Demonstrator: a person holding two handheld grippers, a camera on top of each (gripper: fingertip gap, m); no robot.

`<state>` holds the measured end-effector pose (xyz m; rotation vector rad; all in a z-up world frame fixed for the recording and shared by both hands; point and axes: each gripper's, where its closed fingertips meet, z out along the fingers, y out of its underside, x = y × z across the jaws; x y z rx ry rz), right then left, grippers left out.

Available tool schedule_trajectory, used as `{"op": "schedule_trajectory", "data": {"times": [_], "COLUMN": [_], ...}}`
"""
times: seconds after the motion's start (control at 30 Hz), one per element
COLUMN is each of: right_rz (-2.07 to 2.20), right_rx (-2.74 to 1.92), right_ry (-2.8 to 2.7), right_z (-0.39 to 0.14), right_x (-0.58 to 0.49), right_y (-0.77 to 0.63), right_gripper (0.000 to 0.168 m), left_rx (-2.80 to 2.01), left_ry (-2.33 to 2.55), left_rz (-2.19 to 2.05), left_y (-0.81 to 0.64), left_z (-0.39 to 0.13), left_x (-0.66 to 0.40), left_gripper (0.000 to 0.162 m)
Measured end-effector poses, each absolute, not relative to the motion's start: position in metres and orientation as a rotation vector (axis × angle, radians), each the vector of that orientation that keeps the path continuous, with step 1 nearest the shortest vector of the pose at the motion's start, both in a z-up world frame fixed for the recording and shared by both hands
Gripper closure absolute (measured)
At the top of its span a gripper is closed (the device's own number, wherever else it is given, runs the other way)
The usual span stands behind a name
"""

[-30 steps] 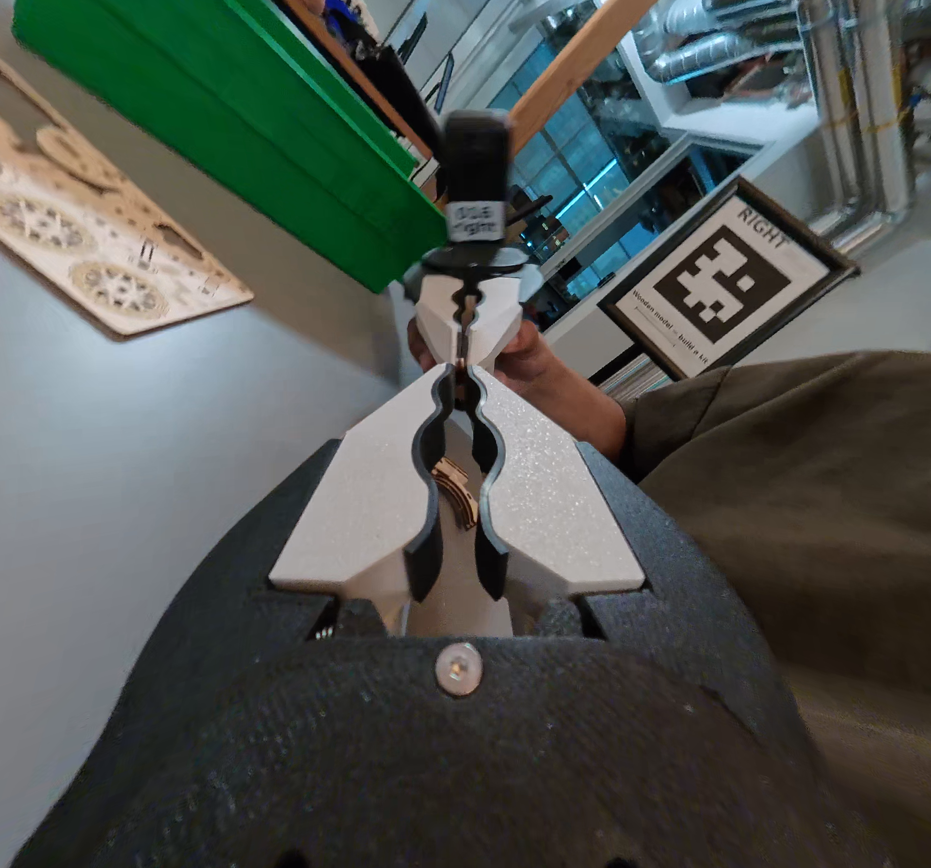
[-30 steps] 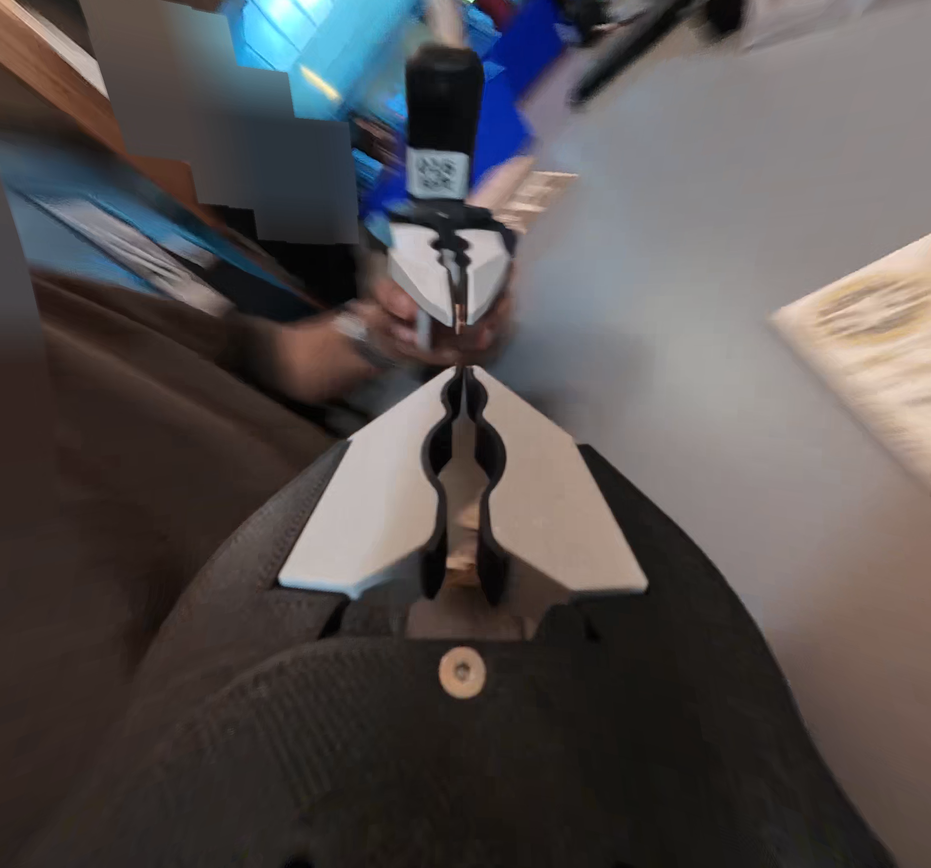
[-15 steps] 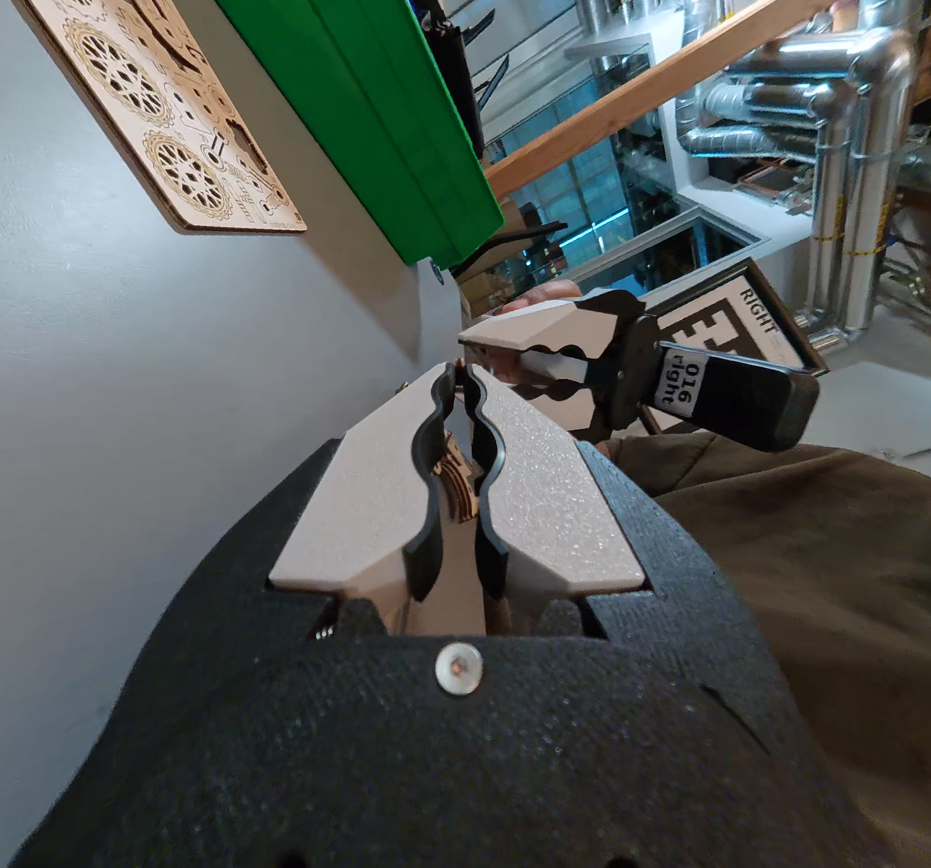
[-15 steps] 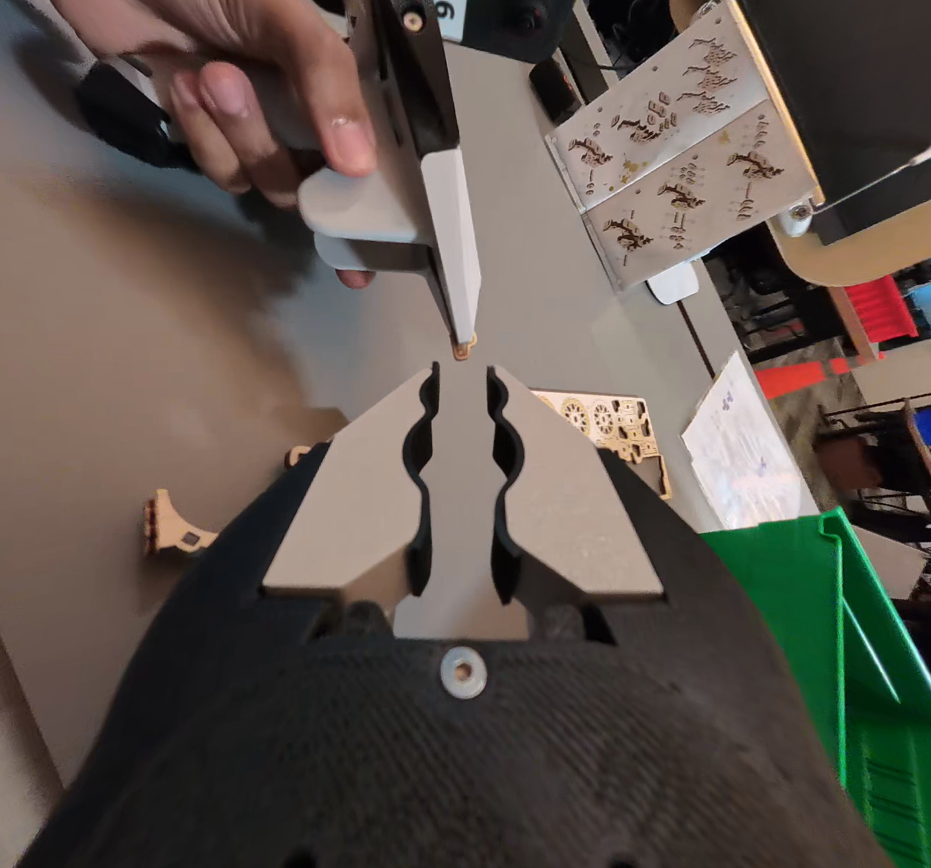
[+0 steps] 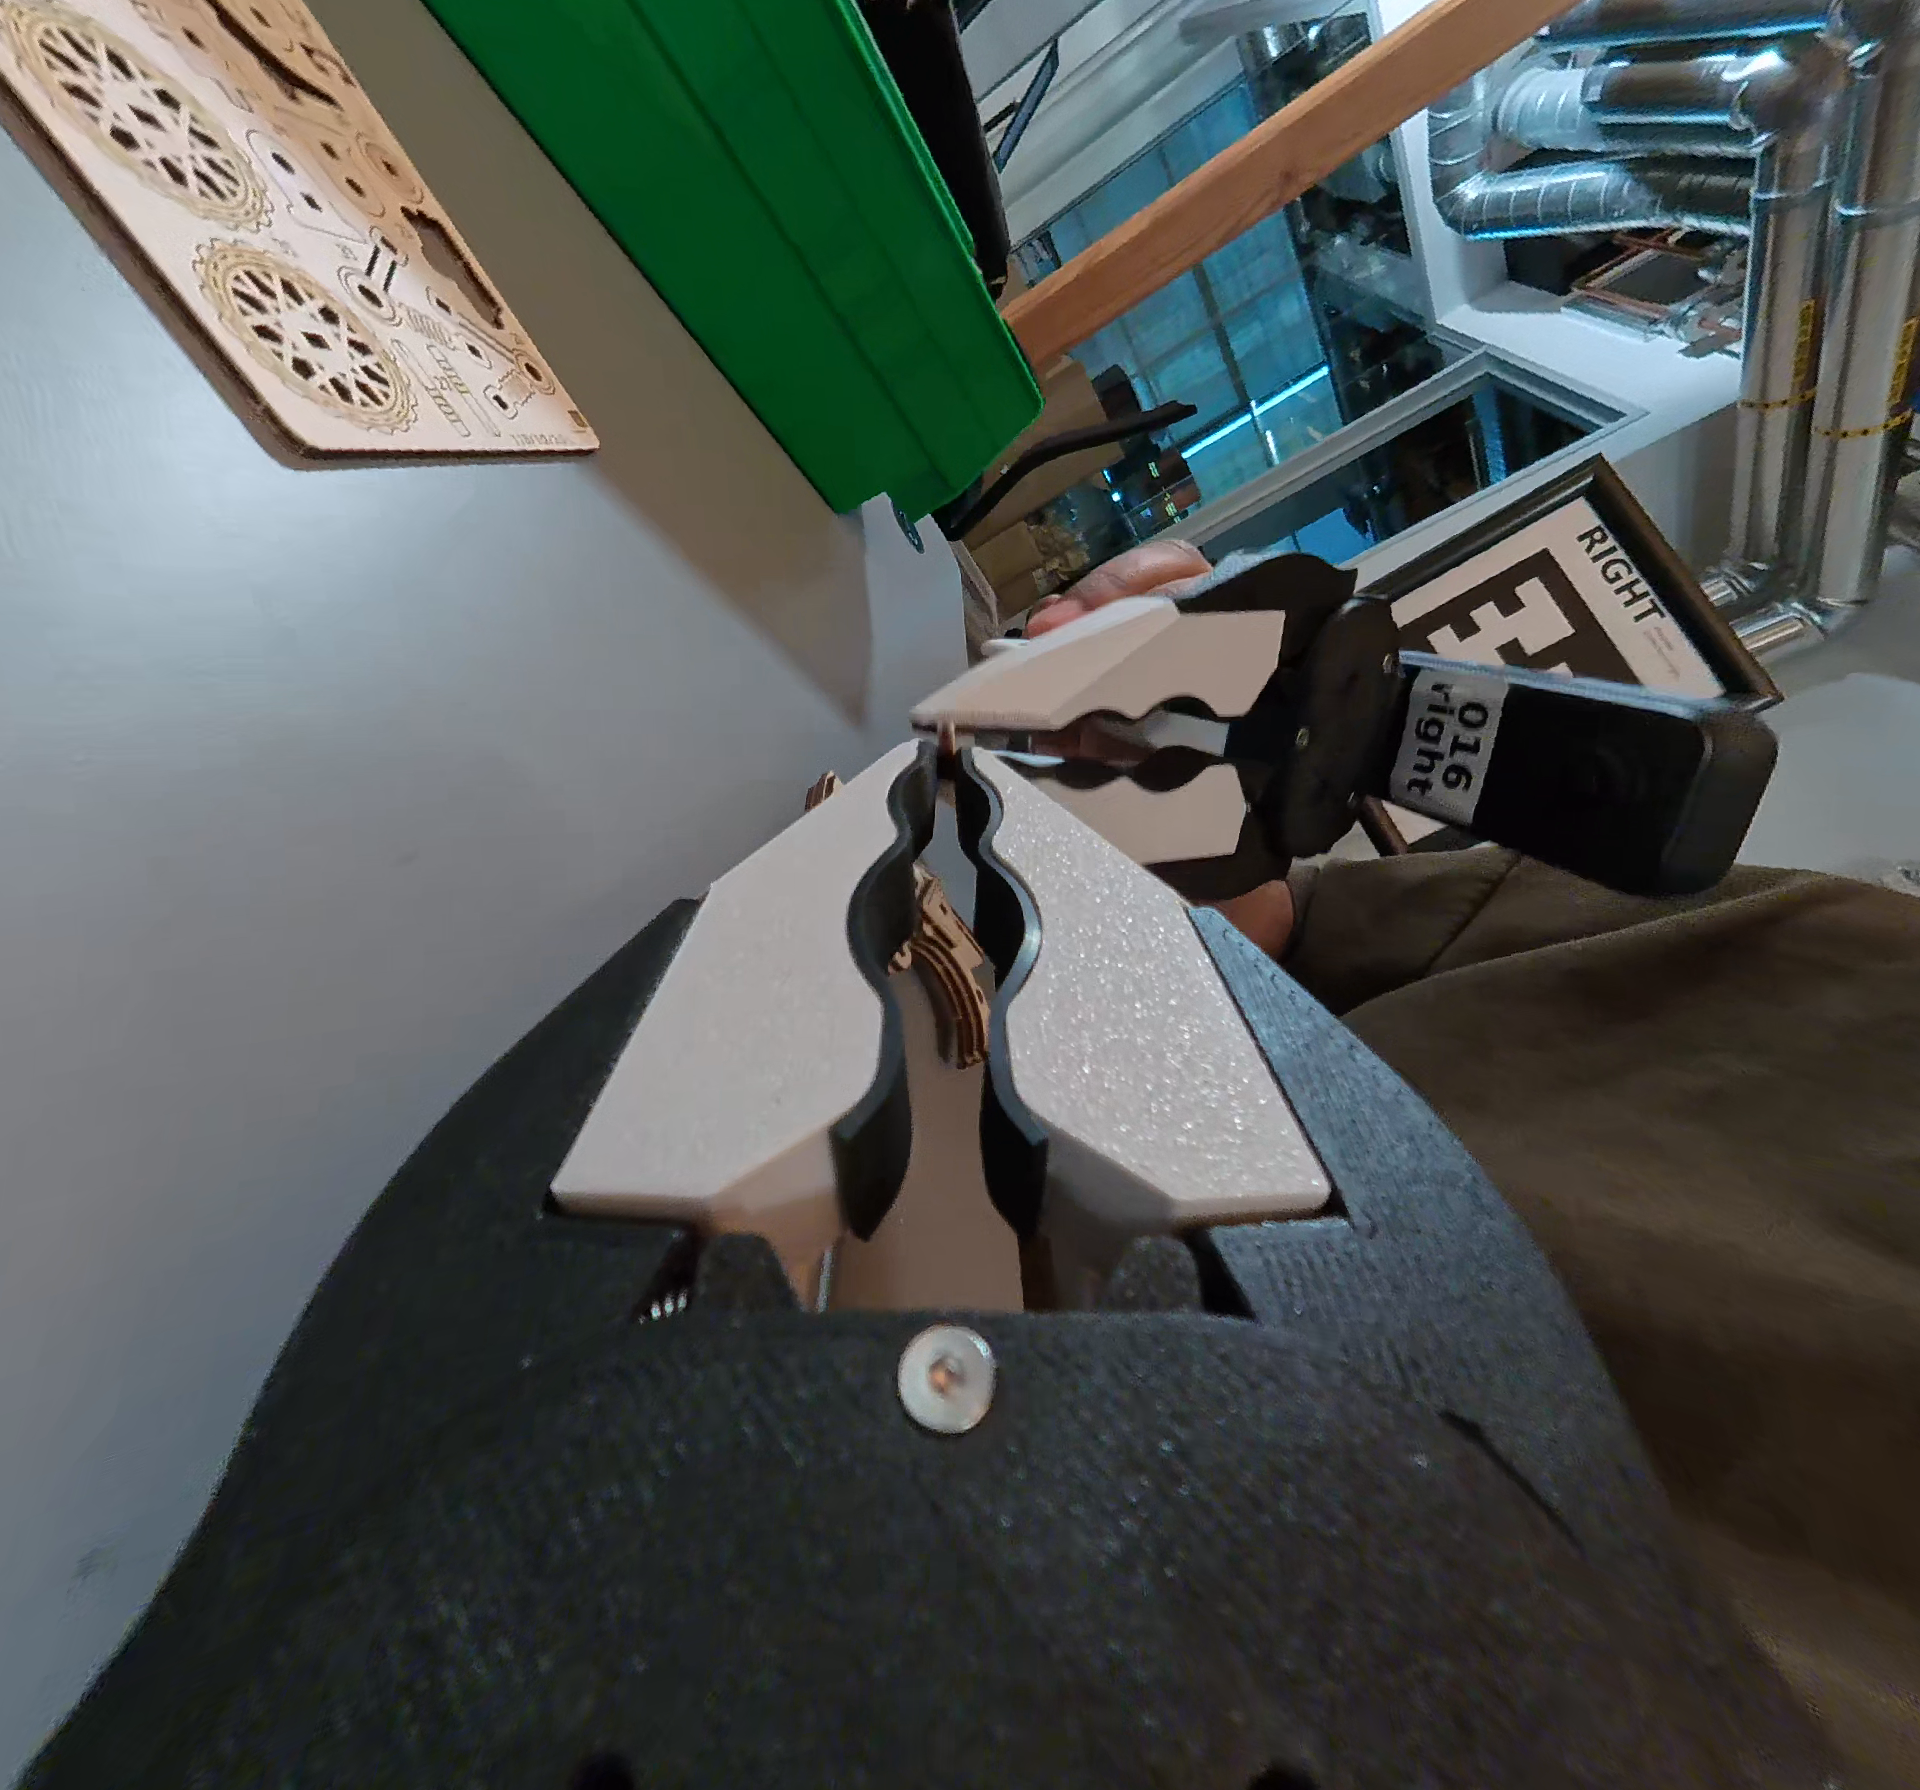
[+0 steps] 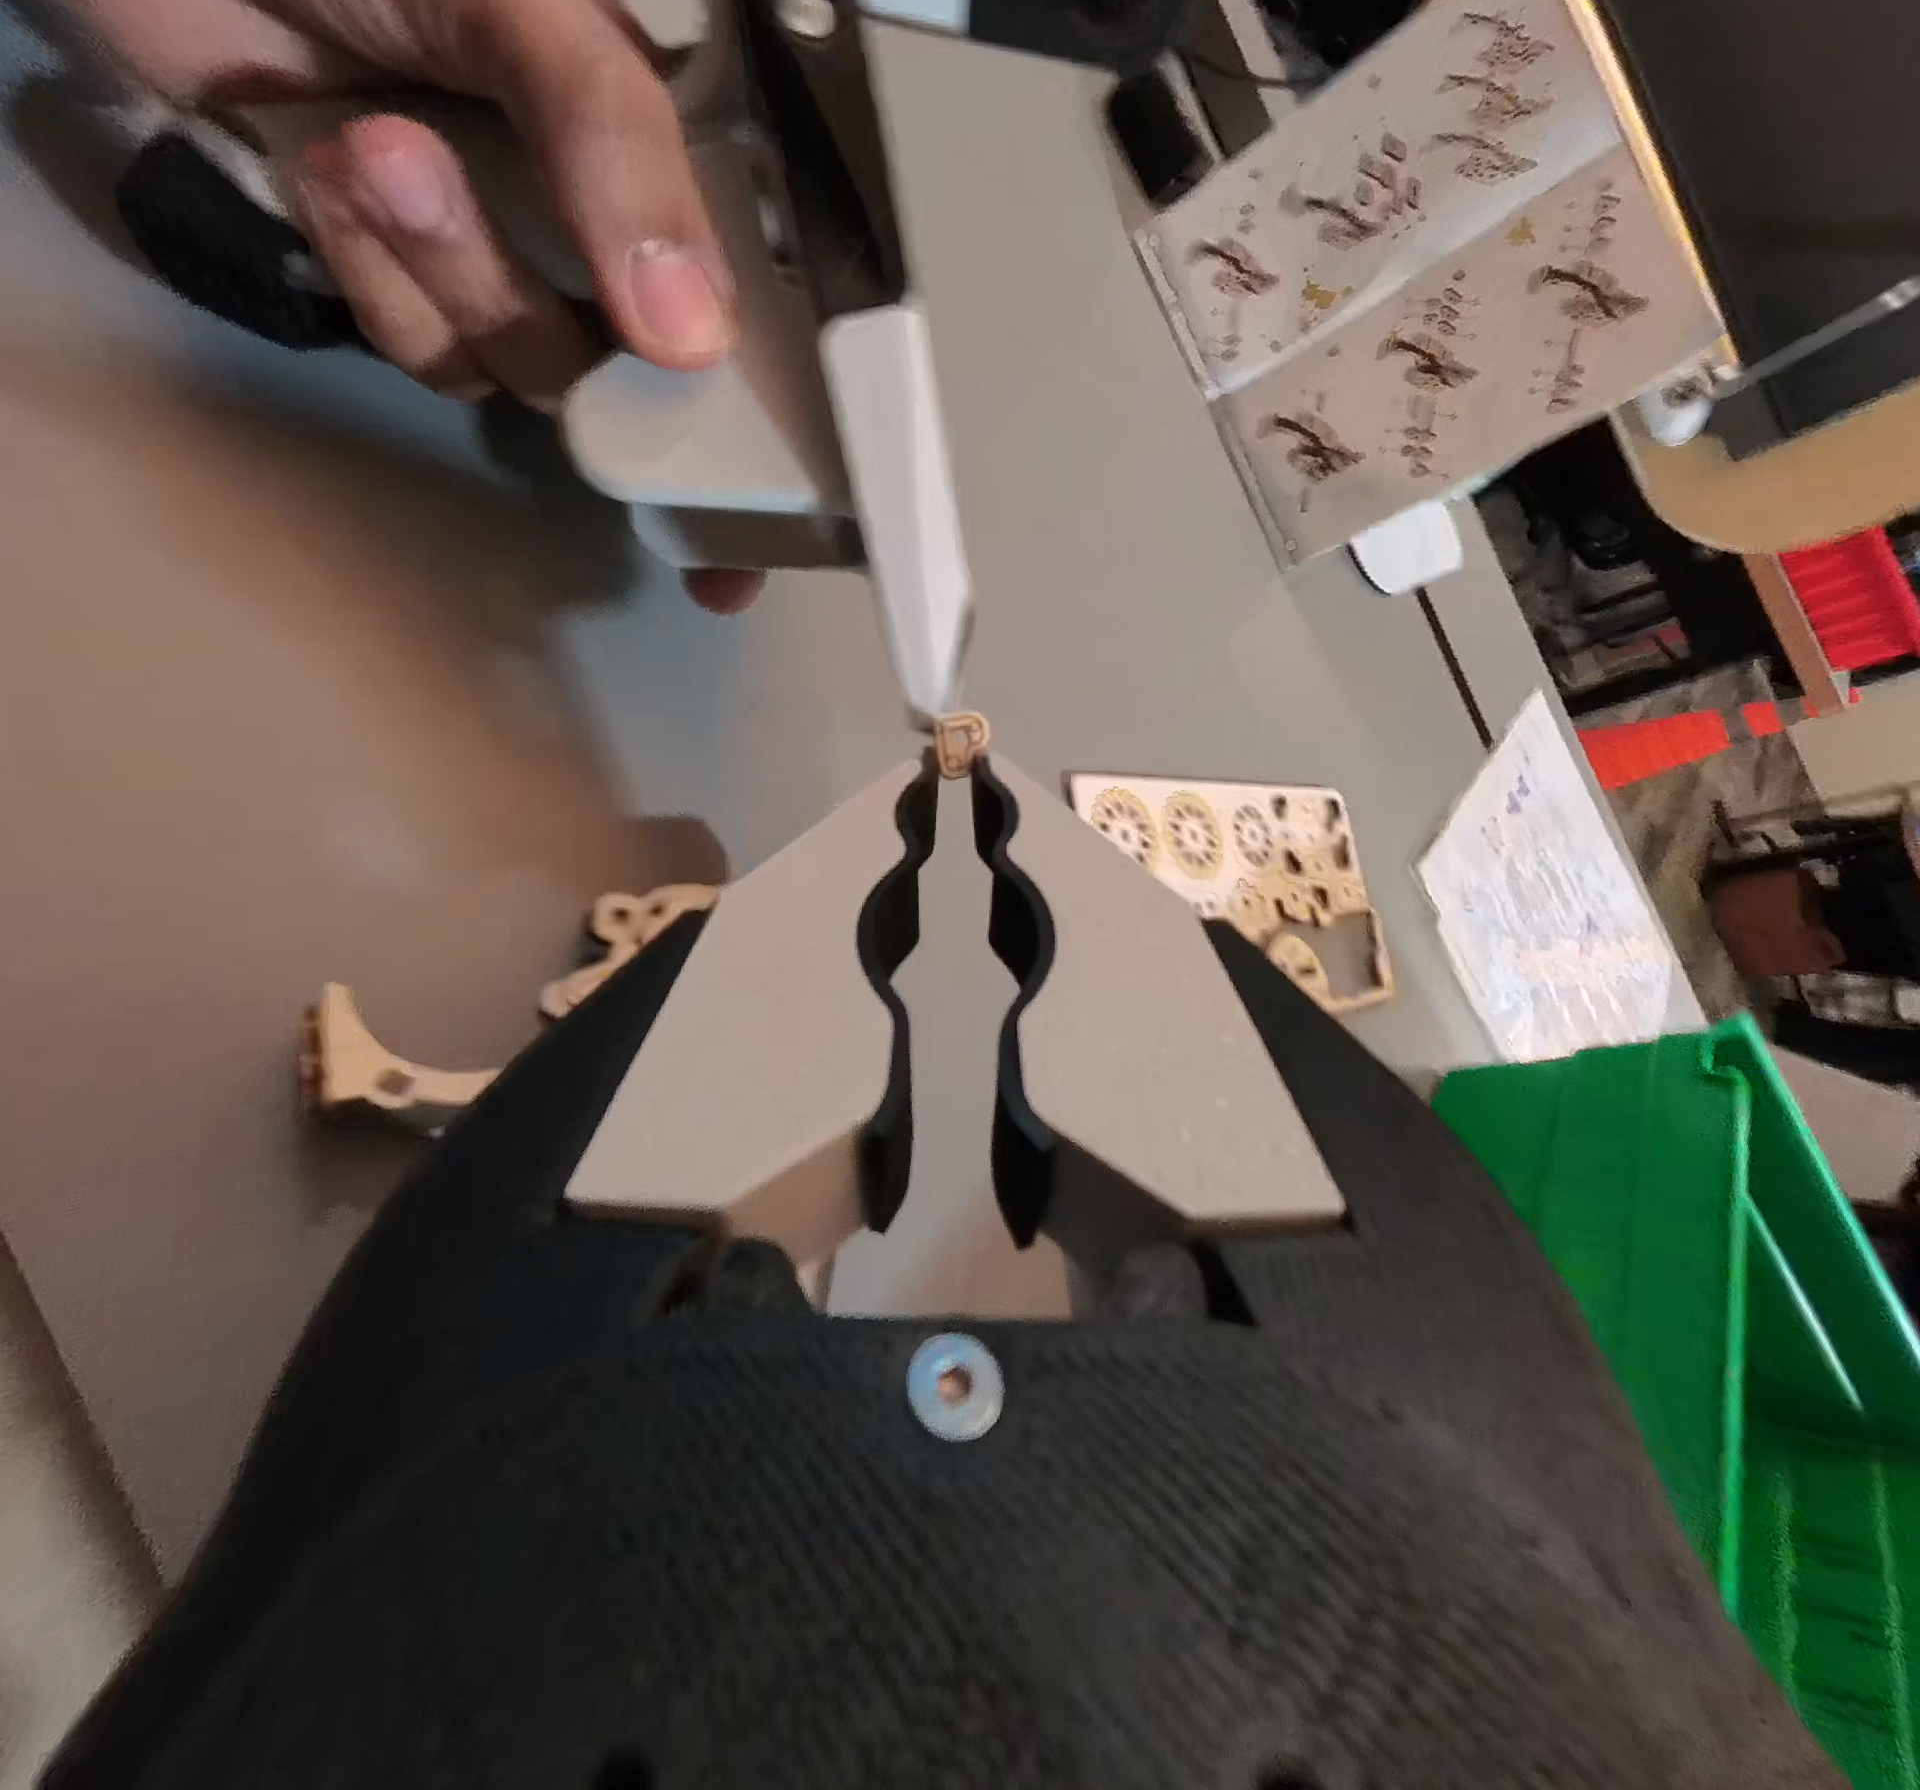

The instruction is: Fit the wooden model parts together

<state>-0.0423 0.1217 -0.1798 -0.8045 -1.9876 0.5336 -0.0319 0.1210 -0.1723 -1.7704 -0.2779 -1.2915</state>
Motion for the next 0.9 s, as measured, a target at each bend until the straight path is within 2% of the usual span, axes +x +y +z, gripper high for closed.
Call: {"op": "schedule_trajectory", "data": {"times": [0.03,0.1,0.23,0.33,0.4,0.5,0.6,0.73,0.9], "right_rz": [0.527,0.539,0.679,0.671,0.716,0.995,1.28,1.33,1.227], "right_rx": [-0.833,-0.91,-1.106,-1.208,-1.282,-1.297,-1.004,-0.971,-0.996], "right_ry": [-1.96,-1.889,-1.797,-1.795,-1.807,-1.873,-2.09,-2.335,-2.364], "right_z": [-0.176,-0.167,-0.162,-0.168,-0.171,-0.172,-0.163,-0.185,-0.209], "right_x": [-0.042,-0.039,-0.031,-0.021,-0.009,0.013,0.042,0.059,0.053], "right_y": [0.131,0.154,0.189,0.2,0.192,0.145,0.079,0.044,0.043], "right_gripper": [0.164,0.163,0.164,0.163,0.163,0.163,0.163,0.163,0.163], "left_rx": [-1.777,-1.83,-1.94,-1.923,-1.905,-1.903,-1.876,-1.889,-1.895], "left_ry": [-0.27,-0.206,-0.01,0.042,0.041,-0.005,-0.113,-0.157,-0.151], "left_rz": [-1.261,-1.169,-1.029,-1.034,-1.032,-1.032,-1.053,-1.016,-0.977], "left_y": [0.122,0.122,0.118,0.117,0.118,0.122,0.133,0.143,0.145], "left_z": [-0.173,-0.178,-0.186,-0.182,-0.179,-0.181,-0.181,-0.184,-0.185], "left_x": [-0.032,-0.029,-0.01,-0.001,0.0,-0.002,-0.008,-0.006,-0.005], "left_gripper": [0.157,0.144,0.137,0.116,0.11,0.109,0.109,0.108,0.112]}}
